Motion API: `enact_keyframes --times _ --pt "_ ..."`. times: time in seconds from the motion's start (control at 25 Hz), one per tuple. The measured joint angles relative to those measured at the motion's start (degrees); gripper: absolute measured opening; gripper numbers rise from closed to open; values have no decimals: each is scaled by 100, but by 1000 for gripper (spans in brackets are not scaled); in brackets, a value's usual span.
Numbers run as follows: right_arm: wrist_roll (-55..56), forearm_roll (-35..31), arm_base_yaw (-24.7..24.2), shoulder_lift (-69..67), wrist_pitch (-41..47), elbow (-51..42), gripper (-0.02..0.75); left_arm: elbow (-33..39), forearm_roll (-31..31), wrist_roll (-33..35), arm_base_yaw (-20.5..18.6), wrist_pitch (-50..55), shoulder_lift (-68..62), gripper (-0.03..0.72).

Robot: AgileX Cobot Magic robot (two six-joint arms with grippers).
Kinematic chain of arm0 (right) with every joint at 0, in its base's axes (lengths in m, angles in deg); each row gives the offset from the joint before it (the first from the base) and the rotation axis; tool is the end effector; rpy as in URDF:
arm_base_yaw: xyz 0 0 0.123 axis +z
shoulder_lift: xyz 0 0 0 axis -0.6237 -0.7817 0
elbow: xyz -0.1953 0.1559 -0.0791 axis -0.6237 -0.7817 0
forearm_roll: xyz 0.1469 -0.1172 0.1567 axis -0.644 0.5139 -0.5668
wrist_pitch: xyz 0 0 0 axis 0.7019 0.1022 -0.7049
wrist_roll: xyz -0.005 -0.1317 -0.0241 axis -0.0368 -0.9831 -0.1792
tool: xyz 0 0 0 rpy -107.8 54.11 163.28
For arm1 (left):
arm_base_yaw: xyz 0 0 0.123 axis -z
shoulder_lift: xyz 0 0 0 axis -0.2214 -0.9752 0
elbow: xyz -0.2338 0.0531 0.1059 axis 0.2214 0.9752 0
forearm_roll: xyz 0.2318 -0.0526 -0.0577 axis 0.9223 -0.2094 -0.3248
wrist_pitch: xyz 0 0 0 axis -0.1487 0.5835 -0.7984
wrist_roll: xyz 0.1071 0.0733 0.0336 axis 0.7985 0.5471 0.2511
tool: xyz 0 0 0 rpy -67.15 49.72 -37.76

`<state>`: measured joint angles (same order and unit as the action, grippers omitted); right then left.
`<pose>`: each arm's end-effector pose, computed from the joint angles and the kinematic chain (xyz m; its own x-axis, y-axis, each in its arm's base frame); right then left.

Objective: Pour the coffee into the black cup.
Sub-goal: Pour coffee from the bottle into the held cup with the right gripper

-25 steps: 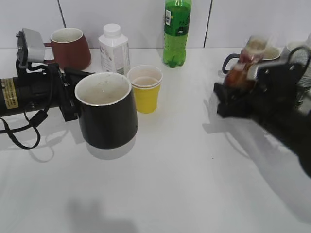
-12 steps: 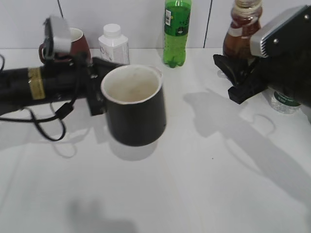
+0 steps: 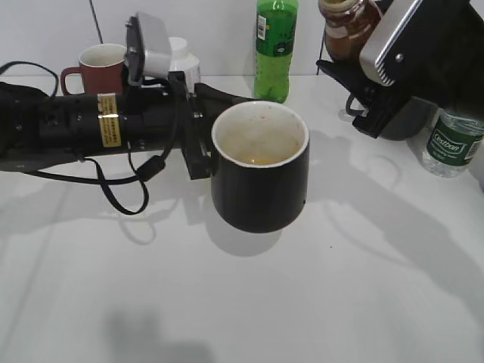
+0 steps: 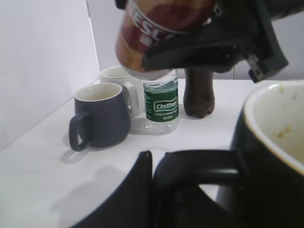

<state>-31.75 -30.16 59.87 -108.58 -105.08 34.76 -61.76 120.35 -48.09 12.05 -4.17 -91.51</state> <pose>0.2981 0.1581 0.2360 0.3658 -0.5709 -0.7350 -0.5054 0.5413 -0.6720 0.2943 -0.2515 0.1792 0.0733 0.1134 -0.9908 0.9699 0.2231 0.0973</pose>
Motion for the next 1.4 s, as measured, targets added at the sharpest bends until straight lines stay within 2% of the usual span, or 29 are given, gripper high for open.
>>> enact_keyframes --times 0.6,1.0,1.4 --pt "-1949 396 0 11 66 95 531 -37 -85 0 151 117 -56 35" --pt "-2239 919 0 11 -234 95 531 -37 -385 0 281 165 -73 35" --pt "-2884 971 0 11 -241 95 531 -37 -386 0 412 160 -73 35"
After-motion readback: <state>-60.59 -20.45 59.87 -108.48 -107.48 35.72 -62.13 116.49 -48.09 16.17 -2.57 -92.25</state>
